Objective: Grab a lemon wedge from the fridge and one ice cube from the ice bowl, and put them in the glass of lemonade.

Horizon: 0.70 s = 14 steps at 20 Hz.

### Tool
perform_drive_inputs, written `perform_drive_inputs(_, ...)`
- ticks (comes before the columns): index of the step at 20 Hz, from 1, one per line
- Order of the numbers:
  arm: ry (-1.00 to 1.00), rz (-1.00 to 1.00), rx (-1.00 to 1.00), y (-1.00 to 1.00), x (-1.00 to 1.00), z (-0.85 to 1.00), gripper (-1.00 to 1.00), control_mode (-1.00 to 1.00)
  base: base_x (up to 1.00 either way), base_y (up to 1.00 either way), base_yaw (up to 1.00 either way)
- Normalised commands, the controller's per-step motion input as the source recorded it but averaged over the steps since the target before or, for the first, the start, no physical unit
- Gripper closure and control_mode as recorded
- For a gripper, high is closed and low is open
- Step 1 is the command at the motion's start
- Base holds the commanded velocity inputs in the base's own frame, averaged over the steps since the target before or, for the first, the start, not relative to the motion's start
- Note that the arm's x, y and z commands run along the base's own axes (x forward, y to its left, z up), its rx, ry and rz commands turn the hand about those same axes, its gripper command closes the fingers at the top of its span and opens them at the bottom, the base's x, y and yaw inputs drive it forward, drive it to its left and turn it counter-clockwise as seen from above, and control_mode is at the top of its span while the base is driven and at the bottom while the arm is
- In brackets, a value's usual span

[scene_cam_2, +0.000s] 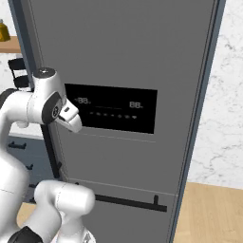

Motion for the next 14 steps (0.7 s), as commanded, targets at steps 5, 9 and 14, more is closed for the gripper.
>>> perform_drive_inputs(5,-0.05,0.0,0.0,0.0,-0.12,0.0,-1.0,1.0,-0.27,0.12,0.0)
perform_drive_inputs(9,0.0,0.0,0.0,0.0,0.0,0.0,-1.0,1.0,-0.25,0.53,0.0)
perform_drive_inputs(14,0.0,0.0,0.0,0.0,0.0,0.0,-1.0,1.0,-0.25,0.47,-0.04)
